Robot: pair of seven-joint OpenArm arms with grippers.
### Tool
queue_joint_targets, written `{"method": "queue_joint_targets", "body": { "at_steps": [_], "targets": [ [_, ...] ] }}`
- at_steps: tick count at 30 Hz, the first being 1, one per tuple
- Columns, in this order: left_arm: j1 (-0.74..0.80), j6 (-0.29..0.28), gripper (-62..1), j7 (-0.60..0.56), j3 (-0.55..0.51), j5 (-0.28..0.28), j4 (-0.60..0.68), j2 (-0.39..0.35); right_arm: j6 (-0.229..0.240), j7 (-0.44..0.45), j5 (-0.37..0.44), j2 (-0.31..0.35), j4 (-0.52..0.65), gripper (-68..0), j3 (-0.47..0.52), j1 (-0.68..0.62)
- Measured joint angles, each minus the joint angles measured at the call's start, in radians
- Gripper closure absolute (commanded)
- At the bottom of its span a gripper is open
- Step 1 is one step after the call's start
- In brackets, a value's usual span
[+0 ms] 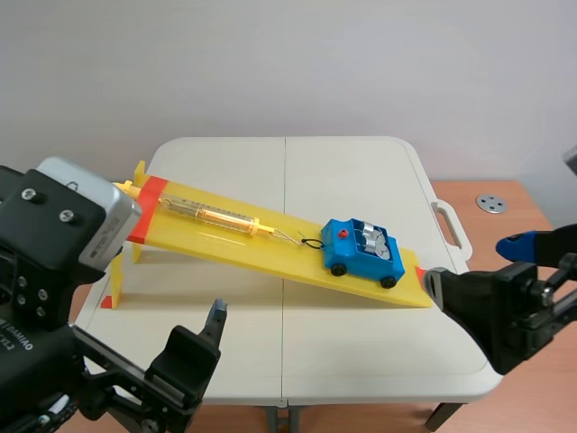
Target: Place the four metal weights on the blue cart on the ramp.
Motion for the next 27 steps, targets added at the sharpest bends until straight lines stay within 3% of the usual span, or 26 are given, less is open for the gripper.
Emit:
{"method": "queue_joint_targets", "body": {
  "at_steps": [4,9,27],
  "targets": [
    [0.000,0.007,-62.3,0.000,-0.008,-0.048,0.000,0.000,-0.005,0.046,-0.085,0.000,0.000,-66.1,-0.063,0.007],
    [-0.005,0.012,-62.3,0.000,-0.036,-0.059,0.000,0.000,-0.015,0.082,-0.157,0.000,0.000,-66.1,-0.097,0.006],
    [-0.005,0.014,-62.3,-0.008,-0.050,-0.077,0.000,0.000,-0.041,0.082,-0.167,0.000,0.000,-66.1,-0.096,0.006]
  ]
}}
